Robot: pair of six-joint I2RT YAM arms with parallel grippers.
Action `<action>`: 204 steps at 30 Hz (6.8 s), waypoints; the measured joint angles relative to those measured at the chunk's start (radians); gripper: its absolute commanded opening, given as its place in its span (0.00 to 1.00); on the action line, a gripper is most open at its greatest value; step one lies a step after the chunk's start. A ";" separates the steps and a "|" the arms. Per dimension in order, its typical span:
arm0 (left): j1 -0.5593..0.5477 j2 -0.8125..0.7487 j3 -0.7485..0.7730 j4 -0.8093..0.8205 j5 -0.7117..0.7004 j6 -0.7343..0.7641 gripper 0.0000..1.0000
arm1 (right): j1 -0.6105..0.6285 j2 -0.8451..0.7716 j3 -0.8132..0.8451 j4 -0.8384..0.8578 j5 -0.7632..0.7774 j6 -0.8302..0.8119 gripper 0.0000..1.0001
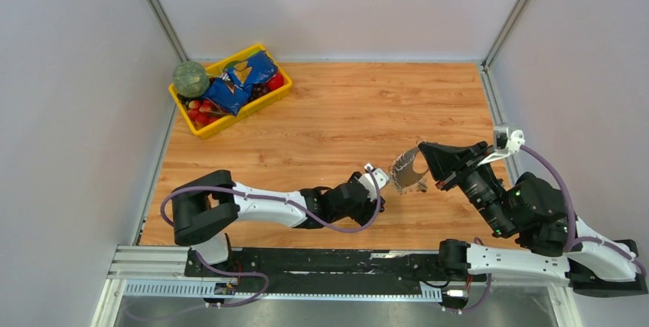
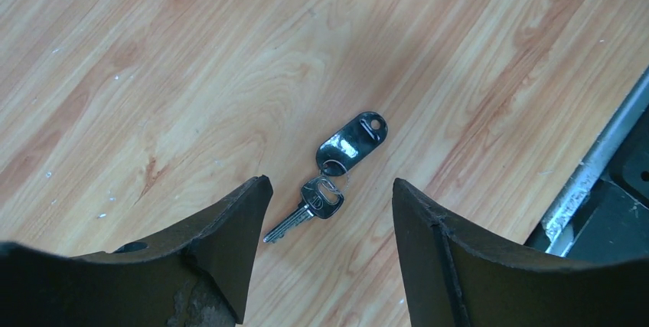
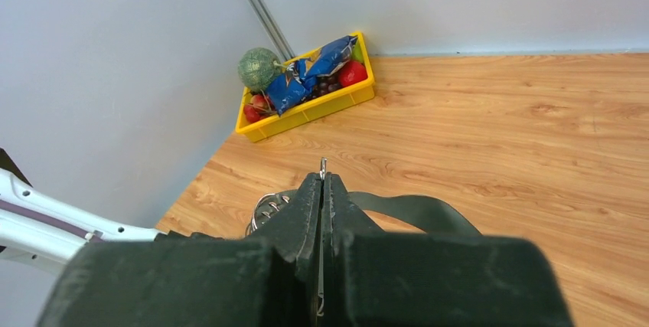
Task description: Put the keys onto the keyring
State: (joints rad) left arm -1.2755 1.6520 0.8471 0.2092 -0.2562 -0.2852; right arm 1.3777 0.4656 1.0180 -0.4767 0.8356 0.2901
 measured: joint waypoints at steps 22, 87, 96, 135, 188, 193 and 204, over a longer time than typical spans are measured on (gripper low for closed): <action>-0.046 0.171 0.136 -0.109 -0.148 0.000 0.55 | 0.000 -0.052 -0.005 -0.051 0.014 0.024 0.00; -0.167 -0.345 0.029 -0.239 -0.284 0.129 0.00 | -0.001 -0.094 0.001 -0.080 -0.235 -0.049 0.00; -0.176 -0.592 -0.022 -0.266 -0.284 0.166 0.00 | -0.001 -0.055 0.019 -0.104 -0.428 -0.101 0.00; -0.176 -1.022 -0.087 -0.183 0.148 0.268 0.00 | -0.001 0.137 -0.105 0.266 -0.915 -0.165 0.00; -0.176 -1.042 -0.093 -0.108 0.114 0.386 0.00 | -0.001 0.253 -0.109 0.363 -0.818 -0.054 0.00; -0.176 -1.042 -0.094 -0.108 0.116 0.386 0.00 | -0.001 0.253 -0.109 0.363 -0.817 -0.051 0.00; -0.176 -1.042 -0.094 -0.108 0.121 0.385 0.00 | -0.001 0.253 -0.109 0.375 -0.776 -0.044 0.00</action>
State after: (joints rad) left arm -1.4517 0.6102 0.7532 0.1013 -0.1356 0.1001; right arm 1.3766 0.7185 0.9092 -0.1017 0.0601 0.2462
